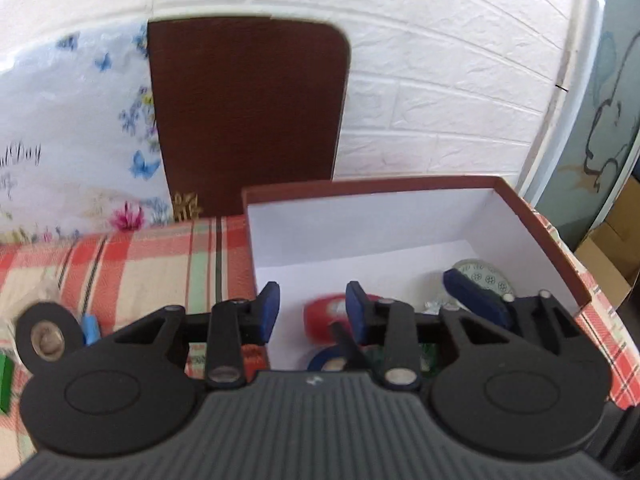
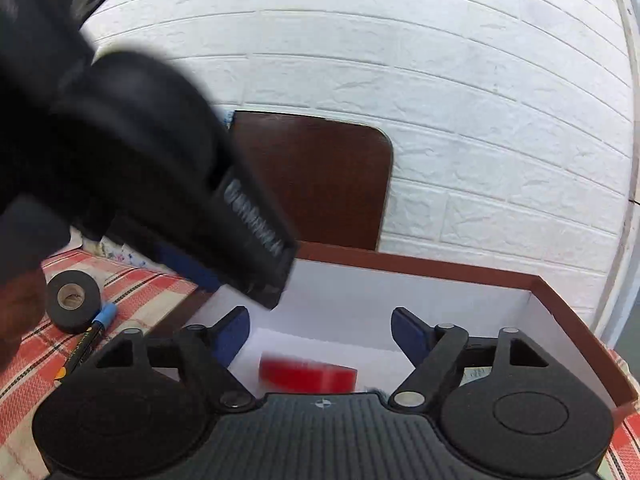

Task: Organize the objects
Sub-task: 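Drop the red tape into the brown box with the left tool, then move the left tool toward the blue-capped marker beside the black tape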

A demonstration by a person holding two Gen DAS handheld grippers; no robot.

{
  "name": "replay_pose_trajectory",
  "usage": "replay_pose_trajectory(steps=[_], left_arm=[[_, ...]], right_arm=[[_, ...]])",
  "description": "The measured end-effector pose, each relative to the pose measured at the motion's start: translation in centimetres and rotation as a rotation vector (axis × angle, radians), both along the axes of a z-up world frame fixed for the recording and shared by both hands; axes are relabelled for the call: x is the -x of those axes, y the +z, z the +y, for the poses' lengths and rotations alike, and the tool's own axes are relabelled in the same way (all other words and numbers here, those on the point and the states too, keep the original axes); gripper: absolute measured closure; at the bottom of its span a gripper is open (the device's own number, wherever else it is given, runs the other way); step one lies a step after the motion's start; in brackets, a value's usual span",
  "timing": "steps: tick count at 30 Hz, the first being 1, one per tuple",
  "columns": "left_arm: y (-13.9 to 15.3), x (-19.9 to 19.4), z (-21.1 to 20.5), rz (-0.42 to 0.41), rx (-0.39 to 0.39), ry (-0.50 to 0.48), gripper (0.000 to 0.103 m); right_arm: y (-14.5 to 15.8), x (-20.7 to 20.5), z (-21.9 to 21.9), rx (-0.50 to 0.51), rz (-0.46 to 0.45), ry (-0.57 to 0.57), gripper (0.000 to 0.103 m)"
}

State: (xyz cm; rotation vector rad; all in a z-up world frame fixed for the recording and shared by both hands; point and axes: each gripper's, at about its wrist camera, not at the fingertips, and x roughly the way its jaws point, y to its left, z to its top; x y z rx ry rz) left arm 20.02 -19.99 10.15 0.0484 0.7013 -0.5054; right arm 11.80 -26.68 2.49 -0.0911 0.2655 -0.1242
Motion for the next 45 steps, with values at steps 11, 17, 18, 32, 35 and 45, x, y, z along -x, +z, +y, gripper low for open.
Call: replay_pose_trajectory(steps=[11,17,18,32,35,45], left_arm=[[1.0,7.2,5.1,-0.039,0.071,-0.024,0.064],[-2.5,9.8,13.9,0.008,0.045,0.119,0.061],[-3.4,9.4,15.8,0.035,0.034,0.171,0.061],[-12.1,7.5,30.3,-0.134,-0.016,0.513,0.044],[-12.3,7.7,31.1,-0.128,0.043,0.511,0.044],[-12.4,7.6,31.8,-0.125,0.093,0.507,0.042]], right_arm=[[0.3,10.8,2.3,-0.132,-0.111,-0.025,0.027],[-1.7,12.3,7.6,-0.112,0.043,0.162,0.032],[-2.3,11.6,8.9,-0.123,0.082,0.199,0.034],[-2.8,-6.3,18.9,0.036,0.239,0.439,0.020],[-4.3,-10.0,20.0,0.091,0.285,0.441,0.021],[-4.8,-6.4,20.3,0.118,0.375,0.533,0.027]])
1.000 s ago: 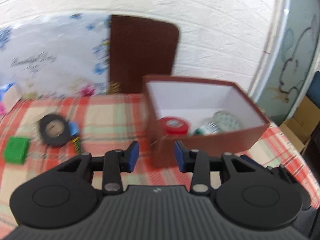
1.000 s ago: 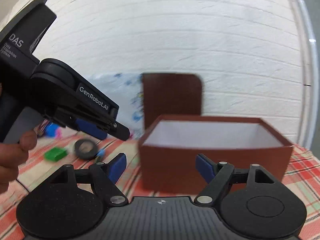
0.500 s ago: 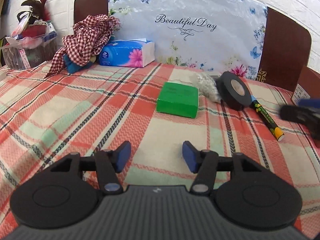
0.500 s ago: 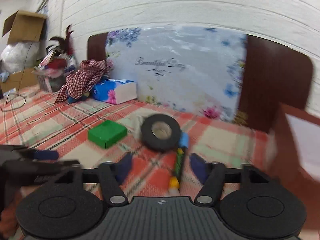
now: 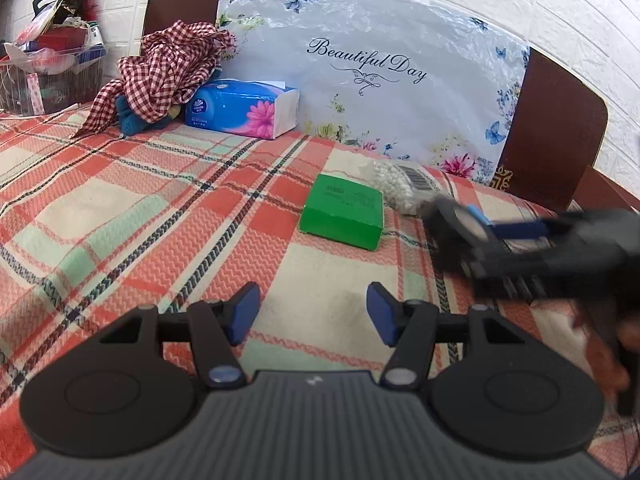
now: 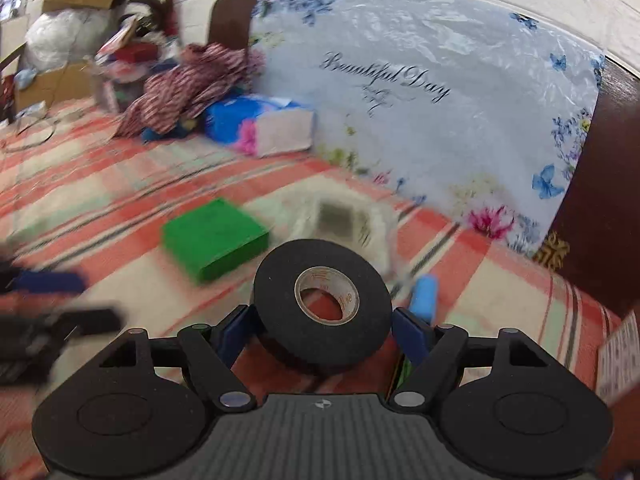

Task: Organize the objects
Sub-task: 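Move the left tool toward the blue-capped marker beside the black tape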

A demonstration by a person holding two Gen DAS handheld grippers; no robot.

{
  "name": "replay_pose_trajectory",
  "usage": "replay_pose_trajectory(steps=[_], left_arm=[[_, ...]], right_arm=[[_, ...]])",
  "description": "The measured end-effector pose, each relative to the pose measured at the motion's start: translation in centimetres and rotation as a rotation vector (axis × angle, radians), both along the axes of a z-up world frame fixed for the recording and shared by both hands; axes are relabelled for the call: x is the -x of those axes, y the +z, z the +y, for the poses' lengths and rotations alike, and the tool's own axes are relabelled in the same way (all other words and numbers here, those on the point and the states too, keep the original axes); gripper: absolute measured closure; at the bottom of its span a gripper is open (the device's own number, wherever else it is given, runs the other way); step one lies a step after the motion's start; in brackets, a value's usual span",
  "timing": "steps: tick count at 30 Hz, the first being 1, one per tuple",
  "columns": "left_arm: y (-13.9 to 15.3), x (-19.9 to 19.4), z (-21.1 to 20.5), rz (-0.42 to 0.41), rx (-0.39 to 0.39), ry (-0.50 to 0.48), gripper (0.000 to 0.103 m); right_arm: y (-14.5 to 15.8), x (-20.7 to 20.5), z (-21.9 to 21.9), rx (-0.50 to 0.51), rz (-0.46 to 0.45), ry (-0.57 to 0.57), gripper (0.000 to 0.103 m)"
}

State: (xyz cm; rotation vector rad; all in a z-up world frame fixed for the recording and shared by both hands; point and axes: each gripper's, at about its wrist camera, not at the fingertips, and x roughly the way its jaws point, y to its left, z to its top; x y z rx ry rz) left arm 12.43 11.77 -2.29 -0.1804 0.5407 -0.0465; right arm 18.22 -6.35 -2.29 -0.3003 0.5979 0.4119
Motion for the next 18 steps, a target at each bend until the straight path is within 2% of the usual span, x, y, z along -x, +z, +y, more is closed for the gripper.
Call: replay_pose_trajectory(steps=[3,4,7,8,9,11,13,14,15,16,18], left_arm=[[0.0,0.0,0.0,0.001,-0.001,0.000,0.042],[0.0,0.0,0.0,0.001,-0.002,0.000,0.042],[0.0,0.0,-0.1,0.002,-0.017,-0.002,0.041],[0.0,0.1,-0.1,0.002,-0.019,-0.003,0.041],[0.0,0.1,-0.1,0.003,-0.019,-0.004,0.040],[0.0,0.1,-0.2,0.004,-0.019,-0.004,0.040],[0.0,0.0,-0.3,0.007,-0.021,-0.005,0.039],[0.0,0.0,-0.4,0.009,-0.026,-0.005,0.039],[0.0,-0.1,-0.5,0.010,-0.033,-0.005,0.039],[0.0,-0.1,-0.6,0.013,-0.043,-0.004,0.039],[-0.1,-0.1,-0.8,0.015,-0.057,-0.004,0.039]], right_arm=[[-0.5,5.1,-0.1,0.012,0.022,0.081,0.027],[-0.4,6.2,-0.6,-0.007,0.022,0.094,0.024],[0.4,8.1,-2.8,-0.074,-0.014,0.045,0.025],[0.8,8.1,-3.6,-0.102,-0.034,0.005,0.032],[1.1,7.6,-4.4,-0.129,-0.039,-0.049,0.035],[1.4,5.0,-5.9,-0.215,0.007,-0.156,0.046],[0.8,1.6,-6.2,-0.255,0.063,-0.242,0.058],[0.0,0.1,-5.9,-0.239,0.090,-0.259,0.072],[-1.0,-1.1,-5.5,-0.200,0.120,-0.271,0.078],[-1.2,-1.0,-5.3,-0.179,0.082,-0.278,0.088],[-1.0,0.5,-5.5,-0.141,0.076,-0.277,0.088]])
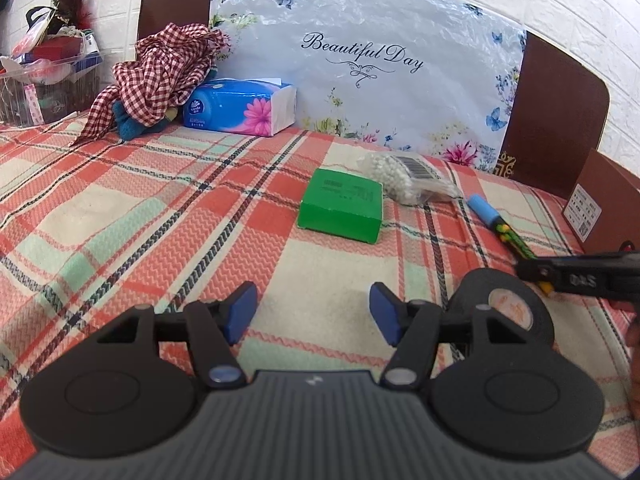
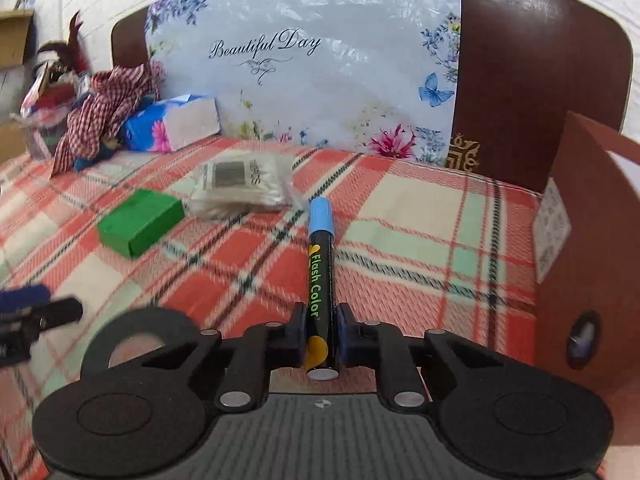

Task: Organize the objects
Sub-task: 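Move the left tool toward the blue-capped marker beside the black tape, then grasp the blue-capped marker with the left tool, then lower the marker into the brown box and open the left tool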

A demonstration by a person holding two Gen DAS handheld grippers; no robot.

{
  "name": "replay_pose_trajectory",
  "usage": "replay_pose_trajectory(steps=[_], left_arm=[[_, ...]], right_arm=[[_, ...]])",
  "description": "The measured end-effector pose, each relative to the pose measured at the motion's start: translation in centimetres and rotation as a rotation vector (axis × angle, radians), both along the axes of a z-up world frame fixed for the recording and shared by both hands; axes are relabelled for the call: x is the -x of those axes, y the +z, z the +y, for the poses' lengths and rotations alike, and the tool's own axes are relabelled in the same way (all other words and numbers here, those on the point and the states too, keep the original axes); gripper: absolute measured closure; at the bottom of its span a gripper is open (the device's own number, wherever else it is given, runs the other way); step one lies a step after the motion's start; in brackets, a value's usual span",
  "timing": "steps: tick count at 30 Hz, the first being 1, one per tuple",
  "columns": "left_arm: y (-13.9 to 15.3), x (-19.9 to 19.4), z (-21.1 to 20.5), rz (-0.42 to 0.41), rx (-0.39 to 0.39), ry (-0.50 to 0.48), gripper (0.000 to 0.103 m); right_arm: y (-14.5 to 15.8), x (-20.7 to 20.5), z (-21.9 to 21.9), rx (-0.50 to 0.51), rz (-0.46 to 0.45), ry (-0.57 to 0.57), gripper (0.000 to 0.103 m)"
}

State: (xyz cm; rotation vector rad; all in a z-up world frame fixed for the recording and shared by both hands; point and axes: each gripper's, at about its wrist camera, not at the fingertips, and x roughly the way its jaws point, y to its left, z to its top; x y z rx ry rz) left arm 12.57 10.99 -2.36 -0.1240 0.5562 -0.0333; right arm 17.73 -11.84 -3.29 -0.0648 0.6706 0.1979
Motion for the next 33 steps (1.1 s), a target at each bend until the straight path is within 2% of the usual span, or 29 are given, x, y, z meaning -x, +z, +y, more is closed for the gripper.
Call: replay_pose_trajectory(steps=[4,6,8,9,10,13,15,18,19,21,23,24,25,27,29,33], left_arm=[[0.0,0.0,-0.2,0.003,-0.011,-0.002,0.037],[0.1,0.0,-0.5,0.009,-0.026,-0.004,0.035],[0.3,0.0,-1.2,0.029,-0.073,-0.004,0.035],[0.6,0.2,-1.7,0.048,-0.100,-0.004,0.038],[1.1,0.6,-2.3,0.070,-0.098,-0.008,0.047],[4.3,3.1,-4.3,0.111,0.105,-0.120,0.051],[6.3,4.8,-7.3,0.128,0.143,-0.225,0.049],[7.0,5.5,-11.6,0.243,0.249,-0.394,0.043],[7.0,5.6,-12.9,0.279,0.261,-0.424,0.034],[6.4,5.5,-15.2,0.330,0.259,-0.461,0.026],[5.4,5.3,-17.0,0.379,0.245,-0.477,0.026],[4.8,5.2,-17.7,0.394,0.243,-0.482,0.030],[4.3,5.1,-18.2,0.409,0.245,-0.488,0.046],[3.3,4.7,-19.3,0.459,0.271,-0.527,0.067],[2.9,4.9,-20.3,0.471,0.284,-0.541,0.070],[4.2,4.9,-21.6,0.418,0.278,-0.569,0.078]], right_arm=[[-0.2,7.5,-2.9,-0.046,0.013,-0.029,0.088],[-0.3,12.3,-4.9,-0.174,0.037,-0.074,0.088],[-0.4,16.4,-6.6,-0.319,0.063,-0.107,0.088],[-0.3,17.8,-6.8,-0.340,0.068,-0.107,0.088],[0.0,18.7,-7.0,-0.345,0.069,-0.105,0.088],[1.0,19.8,-8.1,-0.384,0.037,-0.135,0.088],[1.2,20.1,-8.5,-0.405,0.010,-0.155,0.088],[1.3,20.4,-8.6,-0.406,-0.017,-0.151,0.088],[1.4,20.7,-8.4,-0.412,-0.022,-0.148,0.088],[1.4,20.9,-8.4,-0.424,-0.031,-0.148,0.088],[1.3,21.2,-8.8,-0.429,-0.032,-0.151,0.088],[1.3,21.4,-9.2,-0.433,-0.033,-0.152,0.088],[1.3,21.5,-9.5,-0.433,-0.036,-0.151,0.088],[1.4,21.9,-9.8,-0.431,-0.043,-0.149,0.087],[1.6,22.2,-9.8,-0.407,-0.057,-0.160,0.087],[1.9,22.3,-10.7,-0.407,-0.084,-0.186,0.087]])
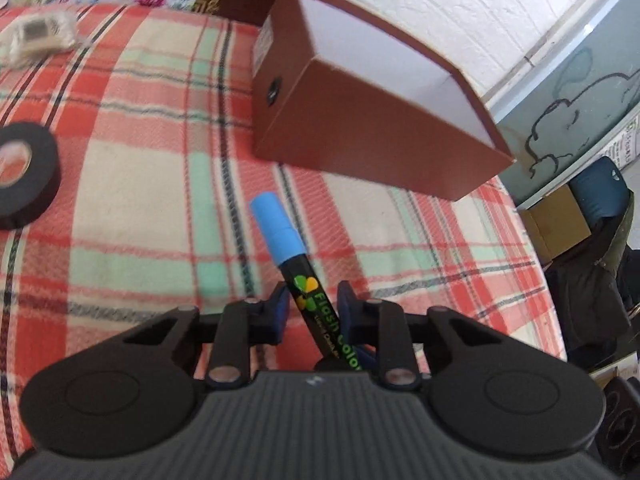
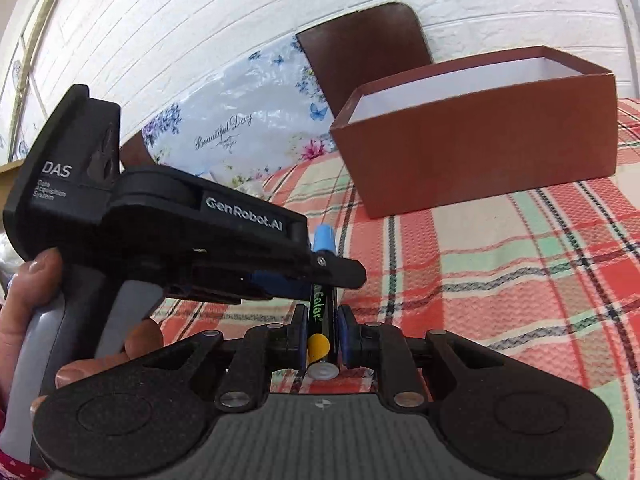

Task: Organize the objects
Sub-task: 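Lower the marker into the brown box and open the left tool, then move the left tool toward the bag of cotton swabs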

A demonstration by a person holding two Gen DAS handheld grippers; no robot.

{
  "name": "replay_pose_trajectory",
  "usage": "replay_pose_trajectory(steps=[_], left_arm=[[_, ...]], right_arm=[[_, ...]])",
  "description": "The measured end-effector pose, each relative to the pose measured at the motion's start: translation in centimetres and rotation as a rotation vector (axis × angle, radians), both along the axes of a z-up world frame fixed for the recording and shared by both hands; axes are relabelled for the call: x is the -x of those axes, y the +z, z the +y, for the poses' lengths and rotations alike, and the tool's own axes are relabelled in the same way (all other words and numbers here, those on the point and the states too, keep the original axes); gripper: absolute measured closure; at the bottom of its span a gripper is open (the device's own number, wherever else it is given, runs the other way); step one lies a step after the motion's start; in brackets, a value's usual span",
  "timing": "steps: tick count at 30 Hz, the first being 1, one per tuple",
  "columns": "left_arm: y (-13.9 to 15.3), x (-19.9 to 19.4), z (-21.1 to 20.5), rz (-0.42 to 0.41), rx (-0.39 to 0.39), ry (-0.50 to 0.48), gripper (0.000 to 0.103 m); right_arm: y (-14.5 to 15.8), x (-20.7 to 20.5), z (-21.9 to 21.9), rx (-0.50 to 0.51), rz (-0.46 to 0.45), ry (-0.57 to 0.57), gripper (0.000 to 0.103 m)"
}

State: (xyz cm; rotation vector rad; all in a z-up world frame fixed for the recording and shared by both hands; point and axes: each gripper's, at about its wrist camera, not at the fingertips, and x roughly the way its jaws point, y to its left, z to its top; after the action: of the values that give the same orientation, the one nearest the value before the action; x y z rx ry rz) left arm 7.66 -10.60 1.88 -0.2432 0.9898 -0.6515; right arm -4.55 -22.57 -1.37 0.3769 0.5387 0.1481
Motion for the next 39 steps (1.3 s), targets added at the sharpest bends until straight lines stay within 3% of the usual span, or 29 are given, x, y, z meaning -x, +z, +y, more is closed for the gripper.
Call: replay_pose_trajectory(steps=[7,14,16,17,19,21,23,29,39], left_arm=[[6.6,-1.7,-4.4,-0.167,0.012,-0.072,0.082],[11.8,-7.4,-11.2,-0.279,0.006,-0.107,0.081],[11.9,-9.2,-13.3,-0.307,-0.049,-0.096,0.057],[11.8,-9.8,-14.0,-0.324,-0.086,-0.067,0.057],[11.5,-10.6,-14.1,-0.324,-0.110,-0.034,0.058],[11.1,-10.9,-12.9,-0.308,-0.056,-0.022,0.058],[10.5,-10.8,-12.3,-0.310,-0.058,-0.006,0.058],[9.8,-8.1,-10.5,-0.335,-0.029,-0.024,0.056],[7.9,-3.2,-5.8,-0.323,-0.088,-0.072,0.056]], right_arm=[[3.5,-1.8,-1.6,0.075,-0.158,-0.086,0.087],[7.3,-8.7,-4.3,0.143,-0.295,-0.199,0.085],[7.6,-11.6,-4.2,0.212,-0.307,-0.239,0.065],[7.5,-12.9,-4.4,0.253,-0.287,-0.264,0.056],[7.2,-13.6,-5.6,0.249,-0.260,-0.301,0.060],[7.0,-12.2,-6.4,0.213,-0.285,-0.333,0.059],[6.9,-10.6,-6.4,0.224,-0.293,-0.373,0.059],[5.4,-6.3,-5.8,0.214,-0.289,-0.452,0.059],[3.7,-2.7,-2.0,0.246,-0.192,-0.359,0.059]])
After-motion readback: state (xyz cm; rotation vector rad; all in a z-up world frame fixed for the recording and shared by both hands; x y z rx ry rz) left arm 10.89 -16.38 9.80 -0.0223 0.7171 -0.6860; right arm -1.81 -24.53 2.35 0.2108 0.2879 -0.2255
